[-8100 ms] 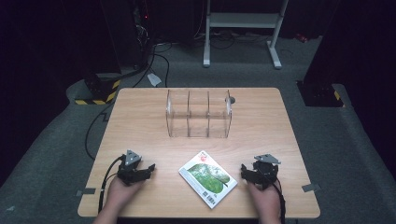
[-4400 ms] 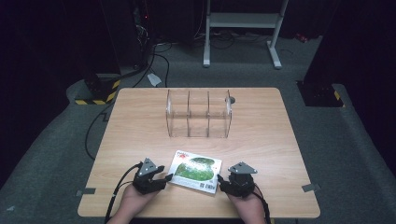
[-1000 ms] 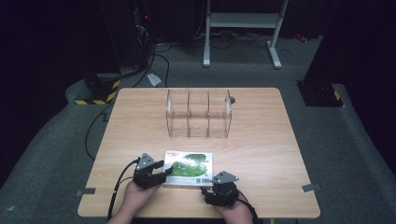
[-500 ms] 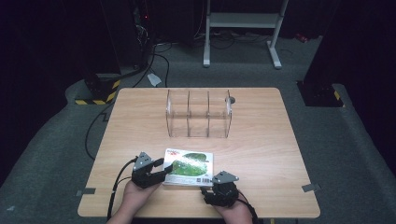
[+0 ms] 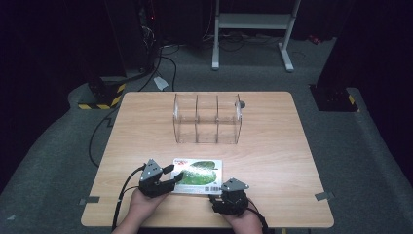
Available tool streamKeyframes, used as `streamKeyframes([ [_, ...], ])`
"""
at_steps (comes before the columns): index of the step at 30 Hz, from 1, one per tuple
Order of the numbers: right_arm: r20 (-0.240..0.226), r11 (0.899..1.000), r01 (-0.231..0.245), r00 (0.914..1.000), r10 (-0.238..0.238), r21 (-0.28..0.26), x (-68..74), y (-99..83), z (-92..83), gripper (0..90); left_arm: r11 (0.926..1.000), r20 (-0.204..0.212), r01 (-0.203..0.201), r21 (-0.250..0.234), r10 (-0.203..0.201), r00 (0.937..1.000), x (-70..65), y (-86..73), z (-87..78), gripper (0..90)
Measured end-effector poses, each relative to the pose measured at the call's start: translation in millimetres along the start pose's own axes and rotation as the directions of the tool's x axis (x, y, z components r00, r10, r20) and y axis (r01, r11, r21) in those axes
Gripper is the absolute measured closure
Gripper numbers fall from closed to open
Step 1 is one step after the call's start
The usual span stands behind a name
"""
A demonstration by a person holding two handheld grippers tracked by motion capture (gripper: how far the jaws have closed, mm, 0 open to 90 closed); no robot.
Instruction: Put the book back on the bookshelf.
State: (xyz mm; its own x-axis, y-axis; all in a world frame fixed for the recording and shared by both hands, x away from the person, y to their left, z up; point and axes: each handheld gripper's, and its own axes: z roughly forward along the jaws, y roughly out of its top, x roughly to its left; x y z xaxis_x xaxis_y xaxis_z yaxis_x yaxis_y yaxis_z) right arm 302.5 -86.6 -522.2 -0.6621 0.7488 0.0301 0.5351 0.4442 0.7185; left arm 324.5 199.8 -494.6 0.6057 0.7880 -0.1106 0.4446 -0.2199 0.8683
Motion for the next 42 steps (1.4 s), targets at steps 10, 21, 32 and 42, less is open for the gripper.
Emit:
streamKeyframes([
  [10, -0.001, 1.000, -0.001, 1.0000, 0.001, 0.009, 0.7, -0.3, 0.3, 29.8, 0.9831, -0.055, 0.110, 0.146, -0.103, 0.9932, 13.0, -18.1, 23.3, 43.3],
  [21, -0.006, 1.000, 0.004, 1.0000, -0.004, 0.008, 1.1, 0.0, 1.1, 28.5, 0.9907, -0.025, 0.114, 0.074, -0.113, 0.9933, 10.3, -11.3, 13.1, 45.1],
  [32, -0.004, 1.000, 0.007, 1.0000, -0.007, 0.007, 1.0, 0.1, 1.5, 28.4, 0.9966, -0.008, 0.079, -0.024, -0.079, 0.9968, 3.4, -1.2, -0.7, 46.8],
  [42, 0.019, 1.000, -0.005, 0.9998, 0.005, -0.014, 0.4, -0.3, -0.6, 35.5, 0.9954, -0.007, 0.096, 0.003, -0.096, 0.9953, 6.6, -3.7, 3.4, 45.6],
])
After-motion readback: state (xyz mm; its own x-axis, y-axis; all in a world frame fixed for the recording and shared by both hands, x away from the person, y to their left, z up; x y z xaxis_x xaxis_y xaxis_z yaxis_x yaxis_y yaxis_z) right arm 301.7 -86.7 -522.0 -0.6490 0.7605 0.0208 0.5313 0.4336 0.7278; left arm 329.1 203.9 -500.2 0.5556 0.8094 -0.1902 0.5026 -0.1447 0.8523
